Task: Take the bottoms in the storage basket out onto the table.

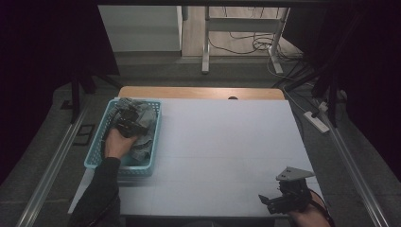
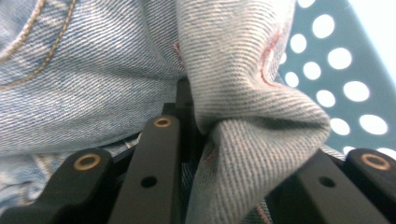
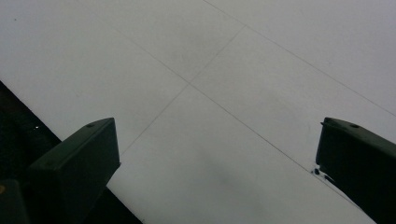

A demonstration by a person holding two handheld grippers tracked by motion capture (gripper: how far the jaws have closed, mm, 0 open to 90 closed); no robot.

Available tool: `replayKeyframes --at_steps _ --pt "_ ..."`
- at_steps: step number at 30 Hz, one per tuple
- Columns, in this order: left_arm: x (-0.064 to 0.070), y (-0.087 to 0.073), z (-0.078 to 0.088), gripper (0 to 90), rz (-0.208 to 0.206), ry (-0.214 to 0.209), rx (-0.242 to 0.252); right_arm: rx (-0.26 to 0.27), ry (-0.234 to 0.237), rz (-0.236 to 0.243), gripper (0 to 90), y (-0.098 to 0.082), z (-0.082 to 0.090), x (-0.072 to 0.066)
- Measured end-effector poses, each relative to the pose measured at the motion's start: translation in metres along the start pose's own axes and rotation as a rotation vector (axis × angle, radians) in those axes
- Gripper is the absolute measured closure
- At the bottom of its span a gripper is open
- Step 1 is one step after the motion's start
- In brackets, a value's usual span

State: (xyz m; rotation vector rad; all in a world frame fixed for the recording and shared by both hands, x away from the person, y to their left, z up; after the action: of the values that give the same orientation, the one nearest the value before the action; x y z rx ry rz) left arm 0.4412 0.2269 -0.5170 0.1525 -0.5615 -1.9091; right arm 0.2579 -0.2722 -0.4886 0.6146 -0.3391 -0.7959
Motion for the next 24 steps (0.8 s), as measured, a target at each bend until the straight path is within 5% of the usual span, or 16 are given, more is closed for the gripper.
replayKeyframes --at_steps 5,24 --pt "0.001 0.002 0.013 75.5 -0.022 0.009 0.045 -0.003 0.000 0.007 0.0 0.000 0.000 0.000" --pt "-0.001 0.002 0.076 75.6 0.016 -0.027 0.223 0.001 0.002 0.009 0.0 0.000 0.000 -0.001"
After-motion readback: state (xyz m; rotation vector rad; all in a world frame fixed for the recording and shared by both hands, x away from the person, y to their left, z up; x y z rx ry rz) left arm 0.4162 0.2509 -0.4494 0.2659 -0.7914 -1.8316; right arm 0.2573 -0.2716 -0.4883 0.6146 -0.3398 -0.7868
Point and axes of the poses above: each handheld gripper's, and its own axes: z roughly backward along the jaws, y roughly out of its top, x roughly to its right, the point moved 4 cm from there along -z, roughly forward along the jaws, and after that the axes turned 1 degree about -z, right-handed, at the moved point
